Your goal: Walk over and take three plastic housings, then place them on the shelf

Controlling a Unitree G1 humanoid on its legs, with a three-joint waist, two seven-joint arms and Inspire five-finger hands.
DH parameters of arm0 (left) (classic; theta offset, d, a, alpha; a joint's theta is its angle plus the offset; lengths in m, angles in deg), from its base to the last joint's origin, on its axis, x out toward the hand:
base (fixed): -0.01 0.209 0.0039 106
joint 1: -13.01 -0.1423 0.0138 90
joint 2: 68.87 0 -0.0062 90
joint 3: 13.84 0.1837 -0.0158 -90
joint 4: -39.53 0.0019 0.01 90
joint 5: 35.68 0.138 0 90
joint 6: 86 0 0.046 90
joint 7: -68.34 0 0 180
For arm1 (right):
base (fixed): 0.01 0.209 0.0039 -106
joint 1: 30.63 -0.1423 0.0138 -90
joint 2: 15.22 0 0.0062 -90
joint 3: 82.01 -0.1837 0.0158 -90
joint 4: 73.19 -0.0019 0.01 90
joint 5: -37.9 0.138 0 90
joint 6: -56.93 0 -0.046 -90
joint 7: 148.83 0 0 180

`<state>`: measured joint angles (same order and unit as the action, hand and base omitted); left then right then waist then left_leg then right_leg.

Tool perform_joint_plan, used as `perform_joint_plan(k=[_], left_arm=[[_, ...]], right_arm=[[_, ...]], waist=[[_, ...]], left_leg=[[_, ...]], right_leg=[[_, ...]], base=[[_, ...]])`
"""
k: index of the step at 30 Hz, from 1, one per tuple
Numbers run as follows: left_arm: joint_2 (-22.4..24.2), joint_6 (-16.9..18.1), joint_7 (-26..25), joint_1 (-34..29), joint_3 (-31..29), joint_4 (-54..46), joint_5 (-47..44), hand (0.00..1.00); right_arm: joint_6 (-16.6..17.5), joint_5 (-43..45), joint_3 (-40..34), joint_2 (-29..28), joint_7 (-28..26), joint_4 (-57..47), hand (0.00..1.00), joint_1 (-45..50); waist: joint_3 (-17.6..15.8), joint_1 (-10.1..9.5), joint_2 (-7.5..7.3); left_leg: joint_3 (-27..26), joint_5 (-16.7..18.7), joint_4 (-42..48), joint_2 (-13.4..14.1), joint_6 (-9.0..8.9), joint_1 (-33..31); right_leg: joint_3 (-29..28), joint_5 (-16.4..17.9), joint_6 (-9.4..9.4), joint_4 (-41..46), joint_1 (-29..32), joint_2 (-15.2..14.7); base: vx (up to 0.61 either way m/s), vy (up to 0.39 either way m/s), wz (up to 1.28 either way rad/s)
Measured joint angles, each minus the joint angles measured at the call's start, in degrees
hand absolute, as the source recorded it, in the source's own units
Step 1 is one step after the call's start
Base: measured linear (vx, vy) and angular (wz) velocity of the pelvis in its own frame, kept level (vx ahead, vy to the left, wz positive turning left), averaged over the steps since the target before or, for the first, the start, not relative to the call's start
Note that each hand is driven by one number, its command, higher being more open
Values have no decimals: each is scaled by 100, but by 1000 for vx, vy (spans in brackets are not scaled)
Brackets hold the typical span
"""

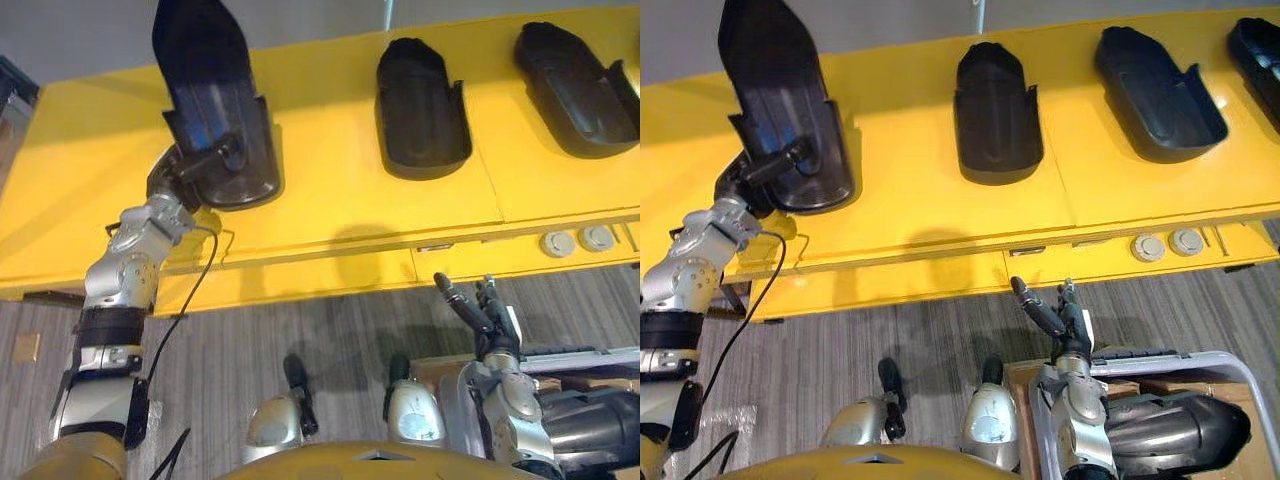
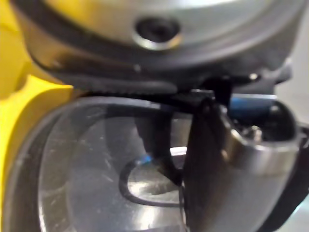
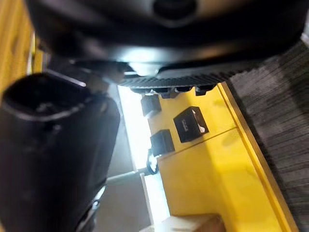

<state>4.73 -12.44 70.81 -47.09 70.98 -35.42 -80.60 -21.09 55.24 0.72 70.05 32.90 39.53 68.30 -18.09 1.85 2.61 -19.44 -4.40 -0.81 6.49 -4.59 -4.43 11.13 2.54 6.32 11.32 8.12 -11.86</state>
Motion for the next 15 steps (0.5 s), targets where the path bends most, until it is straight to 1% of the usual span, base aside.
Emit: perform_joint_plan(k=[4,7,11,15], left_arm=[[-23,8,-69,266,138,-55,0,0],[-82,2,-194,527,166,18,2,0],[-243,-83,-222,974,251,250,21,0],[-327,-136,-207,1135,254,436,46,0]], right_arm=[[7,236,7,32,-77,250,100,-299],[94,348,57,94,-96,342,100,-456],[97,350,123,199,-99,503,100,-534],[96,363,137,199,-81,663,100,-534]], waist=[[-125,-38,-77],[-266,-33,-81],[-425,-20,-75],[-430,-6,-82]], left_leg=[[140,-14,72,-4,2,-109],[158,-29,73,-13,3,-140],[194,-82,61,-11,16,-204],[188,-85,56,-4,17,-205]], right_leg=[[113,-2,-4,1,13,0],[110,-2,-5,26,47,9],[120,-7,-7,46,107,17],[112,-9,-9,45,118,29]], base=[[12,-5,18],[0,0,0],[-14,5,3],[0,0,0]])
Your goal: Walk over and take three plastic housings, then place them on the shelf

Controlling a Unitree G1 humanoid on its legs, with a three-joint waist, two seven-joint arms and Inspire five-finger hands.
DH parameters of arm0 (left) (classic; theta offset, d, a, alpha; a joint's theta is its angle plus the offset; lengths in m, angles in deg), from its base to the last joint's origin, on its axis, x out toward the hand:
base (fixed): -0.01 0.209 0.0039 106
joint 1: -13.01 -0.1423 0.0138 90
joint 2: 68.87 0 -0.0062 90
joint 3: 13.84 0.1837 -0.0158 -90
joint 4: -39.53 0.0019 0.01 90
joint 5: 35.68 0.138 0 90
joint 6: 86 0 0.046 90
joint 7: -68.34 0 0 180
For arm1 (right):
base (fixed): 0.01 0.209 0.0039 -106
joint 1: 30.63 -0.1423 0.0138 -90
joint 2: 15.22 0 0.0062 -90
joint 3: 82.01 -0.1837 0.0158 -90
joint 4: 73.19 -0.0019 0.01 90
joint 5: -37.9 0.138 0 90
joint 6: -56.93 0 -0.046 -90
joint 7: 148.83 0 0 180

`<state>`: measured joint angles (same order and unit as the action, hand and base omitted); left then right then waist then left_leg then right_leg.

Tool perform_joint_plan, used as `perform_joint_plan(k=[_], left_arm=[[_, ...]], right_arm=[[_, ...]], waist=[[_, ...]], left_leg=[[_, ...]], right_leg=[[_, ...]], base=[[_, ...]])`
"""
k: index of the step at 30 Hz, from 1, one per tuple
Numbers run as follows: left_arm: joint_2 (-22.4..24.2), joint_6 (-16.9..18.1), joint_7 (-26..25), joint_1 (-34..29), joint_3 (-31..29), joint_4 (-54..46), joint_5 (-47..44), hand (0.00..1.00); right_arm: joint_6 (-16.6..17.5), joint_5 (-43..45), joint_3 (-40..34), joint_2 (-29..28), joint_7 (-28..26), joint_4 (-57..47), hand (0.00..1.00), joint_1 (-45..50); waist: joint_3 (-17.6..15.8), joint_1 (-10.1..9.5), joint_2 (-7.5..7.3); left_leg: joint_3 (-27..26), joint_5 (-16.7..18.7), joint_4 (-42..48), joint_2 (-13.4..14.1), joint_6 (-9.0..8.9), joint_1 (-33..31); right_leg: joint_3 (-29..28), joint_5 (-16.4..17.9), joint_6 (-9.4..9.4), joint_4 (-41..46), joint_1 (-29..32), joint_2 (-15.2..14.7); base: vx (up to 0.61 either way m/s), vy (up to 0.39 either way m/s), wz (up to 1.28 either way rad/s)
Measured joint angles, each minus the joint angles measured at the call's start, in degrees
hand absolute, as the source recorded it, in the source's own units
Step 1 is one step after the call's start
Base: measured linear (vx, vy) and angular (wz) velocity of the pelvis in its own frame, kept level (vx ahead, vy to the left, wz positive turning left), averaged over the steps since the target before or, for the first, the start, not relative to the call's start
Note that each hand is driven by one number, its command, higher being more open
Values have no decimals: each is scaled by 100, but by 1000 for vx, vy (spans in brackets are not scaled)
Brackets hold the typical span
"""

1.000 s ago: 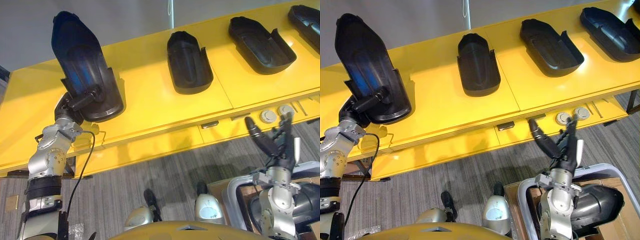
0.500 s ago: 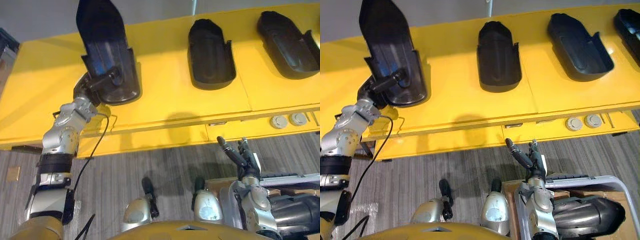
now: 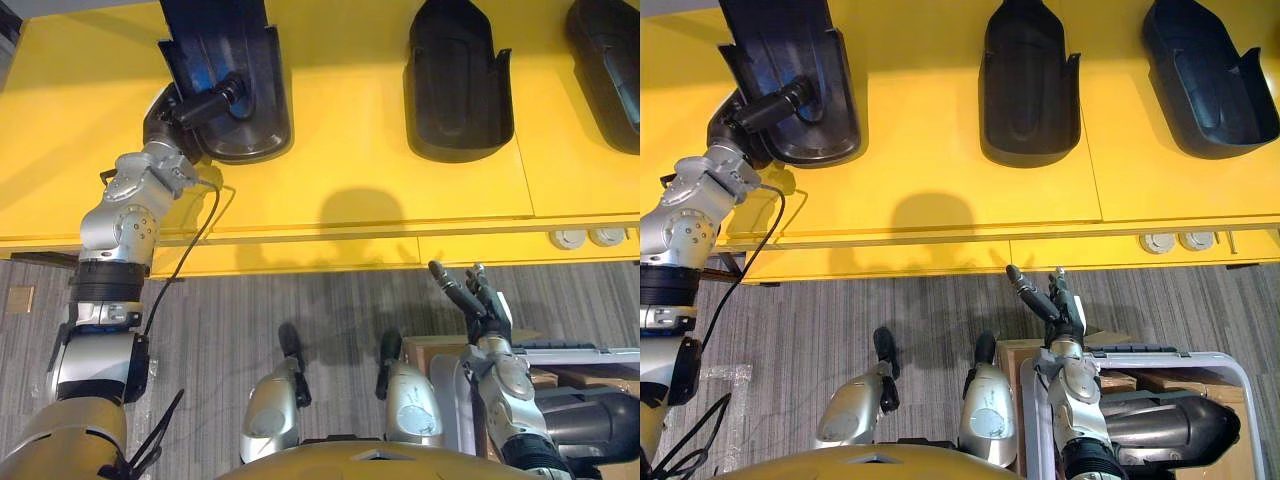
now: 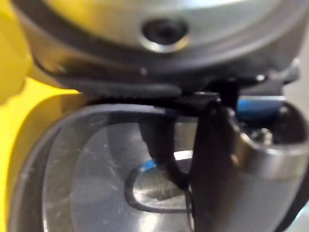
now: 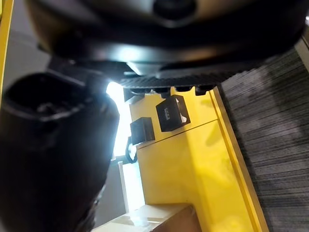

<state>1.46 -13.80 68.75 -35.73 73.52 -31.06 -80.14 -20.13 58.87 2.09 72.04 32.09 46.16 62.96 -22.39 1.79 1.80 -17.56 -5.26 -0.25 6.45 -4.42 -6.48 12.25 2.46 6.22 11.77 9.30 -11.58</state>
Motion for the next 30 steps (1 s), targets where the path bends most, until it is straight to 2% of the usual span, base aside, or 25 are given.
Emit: perform_joint_plan(k=[1,2,7,22,27,30], left_arm=[[-25,-29,29,41,1,45,12,0],[-34,-83,49,96,1,82,27,100],[-148,-197,120,161,4,159,41,100],[-217,-379,361,86,-16,267,232,100],[-208,-459,368,84,-16,299,240,100],[-206,-470,368,67,-16,316,278,100]], right_arm=[[0,16,1,0,5,20,100,5],[0,20,1,0,12,31,100,8],[0,21,91,0,8,34,100,8],[0,17,92,-6,12,32,100,92],[0,16,94,-7,62,10,100,207],[-1,16,96,-7,59,10,100,244]], waist=[[-1,4,-1],[-3,-2,-5],[-30,3,-51],[-27,-6,-36],[8,26,26],[30,30,63]], left_leg=[[-2,-1,0,5,-1,1],[-2,-4,0,11,-5,1],[-18,-20,-3,27,-10,10],[-168,10,-236,15,-79,306],[-495,11,-204,86,-77,326],[-499,-36,-195,85,-27,339]], right_leg=[[-2,-2,-3,0,1,5],[-2,-4,-6,-1,1,11],[-14,-22,-25,-8,0,28],[-56,-51,-10,-109,-217,-8],[-14,-50,-9,-127,-252,-39],[-8,-50,-8,-140,-259,-37]], base=[[0,0,0],[0,0,0],[0,0,0],[7,9,-3],[11,8,3],[0,0,0]])
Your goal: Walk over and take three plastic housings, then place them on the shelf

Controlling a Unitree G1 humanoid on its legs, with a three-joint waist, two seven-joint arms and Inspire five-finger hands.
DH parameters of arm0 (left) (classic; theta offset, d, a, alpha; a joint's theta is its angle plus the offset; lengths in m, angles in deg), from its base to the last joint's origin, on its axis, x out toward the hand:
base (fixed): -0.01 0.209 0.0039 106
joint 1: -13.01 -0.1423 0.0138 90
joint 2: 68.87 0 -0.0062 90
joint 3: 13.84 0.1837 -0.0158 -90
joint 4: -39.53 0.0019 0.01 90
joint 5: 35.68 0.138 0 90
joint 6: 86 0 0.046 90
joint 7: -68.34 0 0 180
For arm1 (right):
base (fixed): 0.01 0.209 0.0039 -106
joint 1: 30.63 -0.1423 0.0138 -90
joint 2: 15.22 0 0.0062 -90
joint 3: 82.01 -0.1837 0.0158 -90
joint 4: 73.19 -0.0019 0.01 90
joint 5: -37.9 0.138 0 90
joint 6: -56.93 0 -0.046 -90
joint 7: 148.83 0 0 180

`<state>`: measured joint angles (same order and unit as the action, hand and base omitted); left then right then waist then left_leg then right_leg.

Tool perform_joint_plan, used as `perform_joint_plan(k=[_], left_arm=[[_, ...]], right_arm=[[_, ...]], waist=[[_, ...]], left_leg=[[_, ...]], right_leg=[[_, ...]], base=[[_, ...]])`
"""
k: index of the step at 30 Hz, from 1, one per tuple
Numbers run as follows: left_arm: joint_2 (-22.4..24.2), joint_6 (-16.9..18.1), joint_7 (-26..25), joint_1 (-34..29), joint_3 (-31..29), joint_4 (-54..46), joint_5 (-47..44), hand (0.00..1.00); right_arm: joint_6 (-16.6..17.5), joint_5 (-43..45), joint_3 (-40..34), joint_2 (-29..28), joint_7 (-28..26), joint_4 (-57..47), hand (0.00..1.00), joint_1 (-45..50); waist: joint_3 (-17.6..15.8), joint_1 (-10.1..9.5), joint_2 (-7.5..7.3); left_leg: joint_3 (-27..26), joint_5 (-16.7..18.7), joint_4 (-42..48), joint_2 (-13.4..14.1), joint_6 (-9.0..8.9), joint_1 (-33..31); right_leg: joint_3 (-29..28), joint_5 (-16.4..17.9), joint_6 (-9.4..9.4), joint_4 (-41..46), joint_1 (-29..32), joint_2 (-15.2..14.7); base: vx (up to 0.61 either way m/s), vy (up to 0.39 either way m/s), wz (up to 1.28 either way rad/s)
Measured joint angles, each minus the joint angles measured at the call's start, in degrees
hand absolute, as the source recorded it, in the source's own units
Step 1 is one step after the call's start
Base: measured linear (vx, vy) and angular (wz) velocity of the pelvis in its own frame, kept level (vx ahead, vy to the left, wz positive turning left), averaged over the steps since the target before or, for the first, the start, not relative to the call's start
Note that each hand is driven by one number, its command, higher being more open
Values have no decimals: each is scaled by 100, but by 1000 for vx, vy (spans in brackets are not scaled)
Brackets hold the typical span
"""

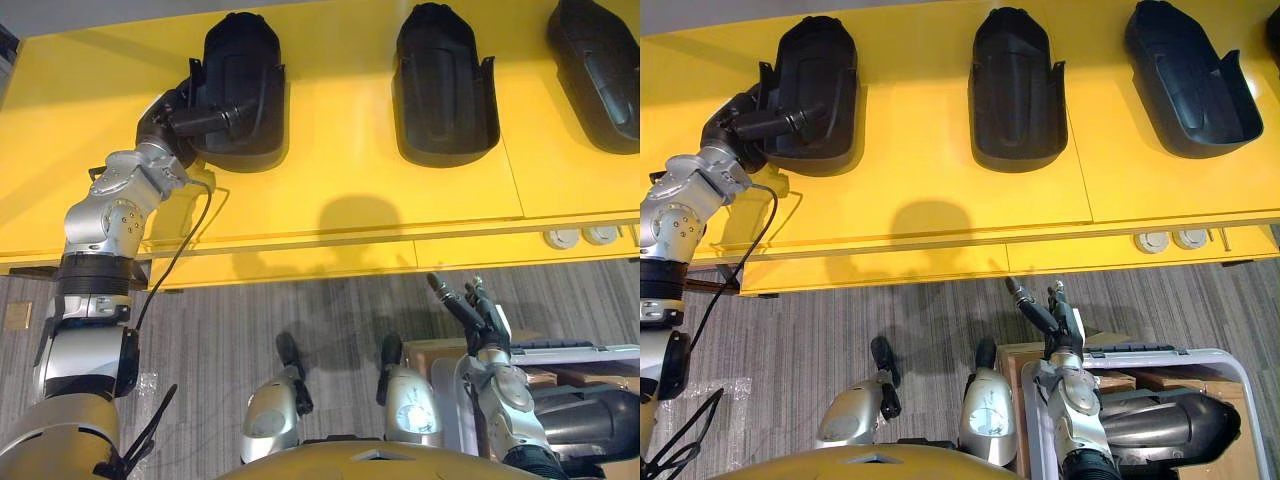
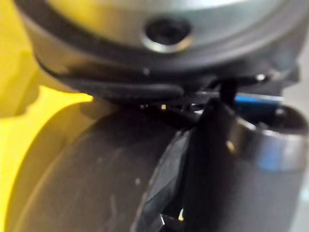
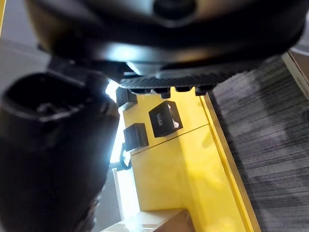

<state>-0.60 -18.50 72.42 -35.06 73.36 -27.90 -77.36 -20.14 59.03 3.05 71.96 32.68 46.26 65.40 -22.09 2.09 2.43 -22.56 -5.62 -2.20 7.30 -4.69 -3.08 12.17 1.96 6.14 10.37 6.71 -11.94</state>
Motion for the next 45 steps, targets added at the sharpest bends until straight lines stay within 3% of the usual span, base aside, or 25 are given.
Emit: perform_joint_plan(k=[4,11,14,24,32,40,45], left_arm=[[16,7,-79,-48,-6,116,441,100],[2,3,-118,-276,-161,344,442,100],[0,-2,-100,-409,-168,339,433,100],[-64,-197,367,-1298,-242,377,431,100],[-114,-260,599,-1804,-253,56,722,100],[-334,-51,438,-1808,-388,-81,1733,100],[-562,517,-132,-1805,-512,-101,2262,100]], right_arm=[[1,0,2,2,5,1,100,6],[-2,-2,106,0,23,12,100,160],[-8,-14,120,-32,44,99,100,207],[-109,-50,106,-218,69,690,100,286],[-225,-146,39,-319,17,1174,100,383],[-238,-280,-187,-454,-122,1550,100,614],[-236,-280,-286,-449,-231,1598,100,694]], waist=[[25,58,40],[173,38,255],[191,55,245],[861,15,185],[1103,-27,190],[1229,-48,161],[1301,-42,117]], left_leg=[[0,7,-8,3,-12,124],[40,-28,-106,-14,-10,172],[97,-34,-121,-20,-12,284],[171,-51,-257,-61,-43,644],[204,-43,-286,-61,-53,851],[235,-54,-289,-74,-38,839],[247,-62,-289,-75,-43,803]], right_leg=[[15,2,3,-58,-155,10],[76,4,6,-78,-204,12],[158,3,8,-160,-380,12],[276,-23,45,-472,-862,40],[332,-119,95,-763,-1207,116],[319,-265,104,-973,-1295,136],[318,-271,95,-973,-1276,154]], base=[[0,0,0],[6,6,3],[26,12,9],[29,11,3],[1,0,2],[0,0,0],[-1,2,2]])
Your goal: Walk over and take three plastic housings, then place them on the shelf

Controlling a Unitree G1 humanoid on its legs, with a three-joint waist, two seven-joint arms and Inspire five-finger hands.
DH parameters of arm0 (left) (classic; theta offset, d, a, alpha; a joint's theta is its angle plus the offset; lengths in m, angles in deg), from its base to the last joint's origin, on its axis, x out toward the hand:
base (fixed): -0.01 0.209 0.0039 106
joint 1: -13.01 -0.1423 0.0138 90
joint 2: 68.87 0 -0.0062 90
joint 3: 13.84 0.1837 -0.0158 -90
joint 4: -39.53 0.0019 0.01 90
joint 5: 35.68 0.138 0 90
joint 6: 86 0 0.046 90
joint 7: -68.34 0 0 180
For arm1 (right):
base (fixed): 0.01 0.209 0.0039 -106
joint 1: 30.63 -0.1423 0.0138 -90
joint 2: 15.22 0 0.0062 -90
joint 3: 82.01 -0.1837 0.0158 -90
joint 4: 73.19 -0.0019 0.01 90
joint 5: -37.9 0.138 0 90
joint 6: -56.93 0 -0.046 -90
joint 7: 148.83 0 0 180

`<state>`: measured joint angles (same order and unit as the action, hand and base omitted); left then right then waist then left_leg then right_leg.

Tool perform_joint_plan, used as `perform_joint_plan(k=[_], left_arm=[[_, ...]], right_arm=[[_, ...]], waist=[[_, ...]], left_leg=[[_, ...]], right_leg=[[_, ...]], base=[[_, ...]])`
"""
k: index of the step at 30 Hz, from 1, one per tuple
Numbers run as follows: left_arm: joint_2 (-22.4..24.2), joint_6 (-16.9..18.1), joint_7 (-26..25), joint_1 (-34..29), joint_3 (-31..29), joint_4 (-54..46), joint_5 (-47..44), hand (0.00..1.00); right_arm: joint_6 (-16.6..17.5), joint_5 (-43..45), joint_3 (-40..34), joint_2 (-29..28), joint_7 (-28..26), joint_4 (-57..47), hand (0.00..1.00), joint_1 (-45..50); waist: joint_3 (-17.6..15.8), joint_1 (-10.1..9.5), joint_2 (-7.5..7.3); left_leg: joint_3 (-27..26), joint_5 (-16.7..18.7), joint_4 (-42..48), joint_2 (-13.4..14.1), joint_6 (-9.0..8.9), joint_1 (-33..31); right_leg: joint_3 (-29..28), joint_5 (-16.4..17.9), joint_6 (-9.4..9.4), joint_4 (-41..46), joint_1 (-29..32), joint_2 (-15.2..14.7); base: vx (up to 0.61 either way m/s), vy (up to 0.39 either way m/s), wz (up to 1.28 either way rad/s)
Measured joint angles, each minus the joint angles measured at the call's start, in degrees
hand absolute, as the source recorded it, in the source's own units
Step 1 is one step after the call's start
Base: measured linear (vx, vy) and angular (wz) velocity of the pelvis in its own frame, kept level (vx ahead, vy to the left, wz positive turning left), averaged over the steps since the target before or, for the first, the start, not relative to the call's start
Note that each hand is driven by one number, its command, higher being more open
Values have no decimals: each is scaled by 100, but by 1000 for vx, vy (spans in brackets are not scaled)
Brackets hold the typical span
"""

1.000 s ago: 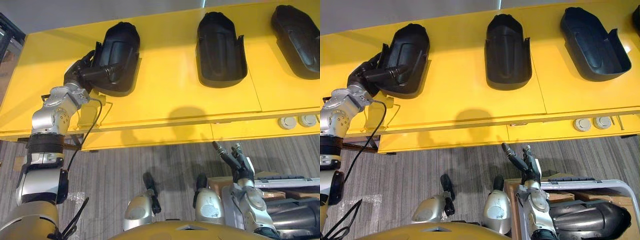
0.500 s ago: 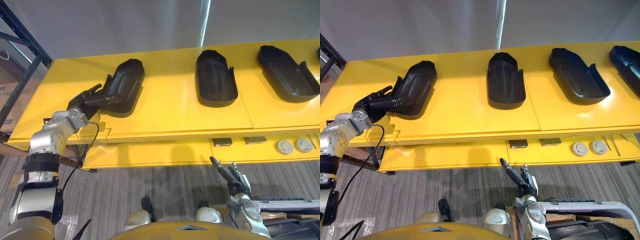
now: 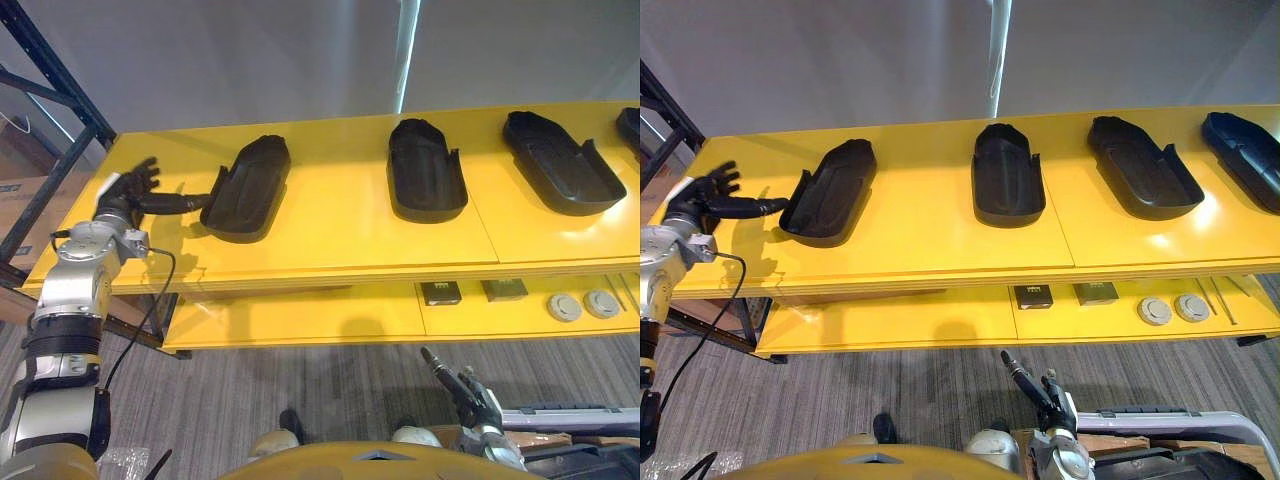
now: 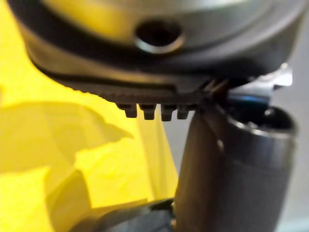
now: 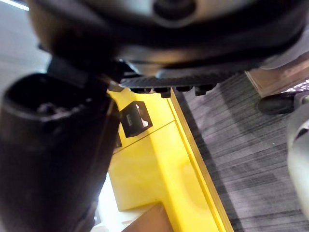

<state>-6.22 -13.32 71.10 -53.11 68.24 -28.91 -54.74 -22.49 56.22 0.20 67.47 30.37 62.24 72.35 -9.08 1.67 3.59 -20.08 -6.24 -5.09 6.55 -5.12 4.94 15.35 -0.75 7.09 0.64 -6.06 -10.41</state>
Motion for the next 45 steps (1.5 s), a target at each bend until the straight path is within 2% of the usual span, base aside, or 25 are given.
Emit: perform_joint_plan(k=[4,7,9,13,15,17,21,24,30,39,45], left_arm=[[-48,117,-386,-129,-273,-540,-120,100],[63,365,-600,-620,-506,-1296,-598,100],[458,703,-800,-1100,-623,-2004,-755,100],[1255,1267,-1032,-1745,-722,-2752,-734,100],[1708,1555,-1102,-1991,-721,-2932,-730,100],[1932,1689,-1156,-1997,-721,-2954,-723,100],[2057,1857,-1227,-2001,-717,-2953,-700,100],[2057,2055,-1249,-1999,-717,-2953,-681,100],[2054,2361,-790,-2001,-717,-2948,-517,100],[2051,2375,222,-1999,-653,-2694,-836,100],[2047,2367,386,-1965,-372,-2460,-835,100]], right_arm=[[11,-4,-55,-2,6,15,100,6],[93,-4,-129,-2,83,109,100,-40],[101,-3,-232,-6,198,117,100,-49],[152,-3,-468,-8,307,221,100,-225],[221,-1,-529,-7,408,286,100,-397],[258,0,-578,-7,442,287,100,-537],[268,1,-589,-10,507,322,100,-785],[288,2,-630,-9,523,321,100,-899],[324,0,-650,-8,500,321,100,-1007],[401,-4,-746,-4,393,321,100,-1121],[400,-3,-744,-4,378,314,100,-1163]], waist=[[50,-53,-43],[42,-71,-68],[33,-147,-82],[-54,-185,-86],[-258,-247,-68],[-431,-292,-50],[-751,-303,-45],[-854,-295,-36],[-976,-301,-2],[-1073,-295,89],[-1075,-273,86]], left_leg=[[74,-48,1,-8,17,-166],[146,-79,7,-17,23,-273],[191,-86,19,-21,26,-319],[296,-136,23,-27,38,-456],[320,-138,24,-23,34,-477],[356,-152,25,-20,11,-585],[410,-234,28,-30,71,-705],[407,-257,30,-49,102,-786],[377,-261,32,-68,110,-835],[270,-260,31,-71,109,-793],[235,-259,31,-74,109,-794]], right_leg=[[39,-14,-16,12,137,8],[97,-18,-21,19,212,9],[138,-17,-22,19,232,11],[209,-16,-26,40,329,13],[211,6,-57,96,371,14],[220,30,-89,166,493,11],[247,19,-71,247,620,-4],[233,20,-68,344,749,-31],[169,78,-89,469,888,-63],[25,214,-78,758,1053,-111],[-9,224,-79,818,1098,-126]], base=[[5,7,7],[6,3,11],[11,1,10],[-9,3,11],[-45,10,4],[-62,13,6],[-26,9,6],[0,0,0],[22,4,-2],[-4,4,-5],[2,3,-2]])
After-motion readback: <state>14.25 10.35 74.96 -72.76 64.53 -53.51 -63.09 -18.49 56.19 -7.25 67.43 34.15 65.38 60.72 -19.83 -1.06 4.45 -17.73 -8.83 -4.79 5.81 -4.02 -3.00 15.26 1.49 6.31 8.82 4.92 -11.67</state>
